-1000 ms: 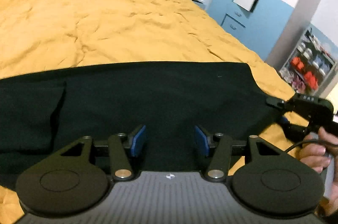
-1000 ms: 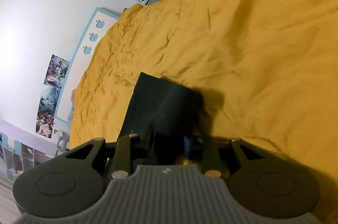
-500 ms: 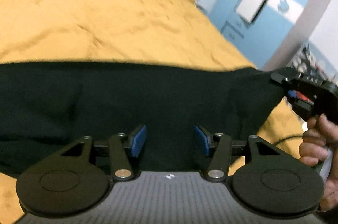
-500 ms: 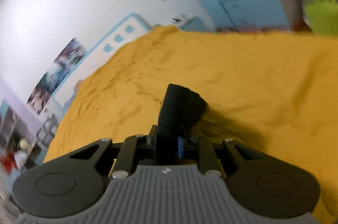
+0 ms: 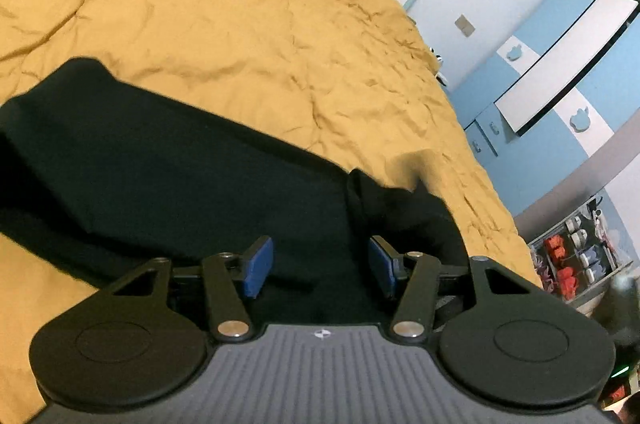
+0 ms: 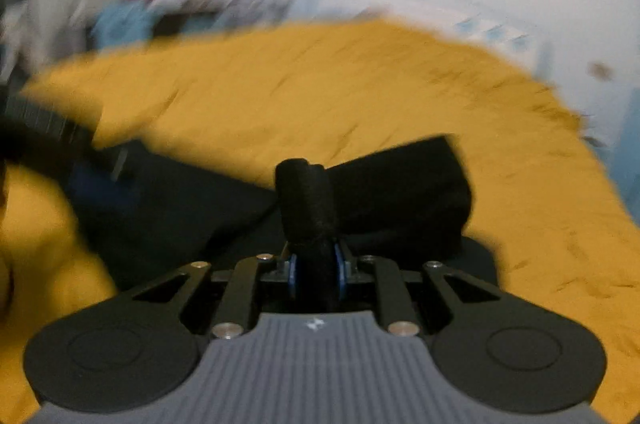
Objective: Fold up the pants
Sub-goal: 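Grasp the folded pants edge with the right tool and lift it toward the left tool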
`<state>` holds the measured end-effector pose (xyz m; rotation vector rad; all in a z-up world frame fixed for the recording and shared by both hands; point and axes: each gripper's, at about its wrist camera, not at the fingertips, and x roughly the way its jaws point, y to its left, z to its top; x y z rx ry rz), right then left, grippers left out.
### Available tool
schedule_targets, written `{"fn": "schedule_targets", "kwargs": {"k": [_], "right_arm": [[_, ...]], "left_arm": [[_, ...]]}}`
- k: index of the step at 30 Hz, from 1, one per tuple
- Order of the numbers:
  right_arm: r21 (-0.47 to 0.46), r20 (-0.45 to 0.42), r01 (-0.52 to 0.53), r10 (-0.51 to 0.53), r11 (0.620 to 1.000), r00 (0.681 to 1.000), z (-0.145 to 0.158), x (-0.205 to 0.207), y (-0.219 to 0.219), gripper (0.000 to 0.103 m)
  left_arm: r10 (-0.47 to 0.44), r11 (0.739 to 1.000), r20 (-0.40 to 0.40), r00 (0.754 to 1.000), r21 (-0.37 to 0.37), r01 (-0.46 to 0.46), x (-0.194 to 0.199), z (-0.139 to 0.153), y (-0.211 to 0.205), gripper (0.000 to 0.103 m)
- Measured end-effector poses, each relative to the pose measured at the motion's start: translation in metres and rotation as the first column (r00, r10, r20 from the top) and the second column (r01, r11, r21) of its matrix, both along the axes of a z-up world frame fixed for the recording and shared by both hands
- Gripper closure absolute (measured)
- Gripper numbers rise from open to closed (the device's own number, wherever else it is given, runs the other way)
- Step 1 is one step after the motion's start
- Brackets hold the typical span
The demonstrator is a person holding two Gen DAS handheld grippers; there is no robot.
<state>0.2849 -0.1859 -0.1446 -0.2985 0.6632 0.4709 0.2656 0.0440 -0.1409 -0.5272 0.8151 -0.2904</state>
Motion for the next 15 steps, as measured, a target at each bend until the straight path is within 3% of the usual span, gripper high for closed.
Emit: {"fn": "schedule_targets", "kwargs": {"k": [2, 4, 8, 15], "right_arm": [[-0.079, 0.018, -0.031, 0.033, 0.996, 0.999, -0.013, -0.007, 0.009, 0.080], [-0.079, 0.006, -0.050, 0.051, 0.996, 0.999, -0.007, -0.009, 0.010, 0.073], [0.077, -0.043, -0.052, 0.056, 0.996, 0.998, 0.019, -0.007, -0.018, 0.070], [0.271, -0.047, 0.173, -0.166, 0.947, 0.985, 0.038, -0.022, -0.087, 0.070]], "left_arm": [[-0.012, 1.000, -0.007, 1.000, -0.004, 0.012, 0.000, -0.001, -0.005, 0.041], [-0.033, 0.999, -0.009, 0.999, -0.002, 0.033, -0.001, 0.000, -0.008, 0.040], [-0.084, 0.996, -0.031, 0.996, -0.008, 0.084, 0.005, -0.002, -0.021, 0.038], [-0.118, 0.993, -0.100, 0.988, -0.025, 0.116, 0.016, -0.015, -0.051, 0.035]]}}
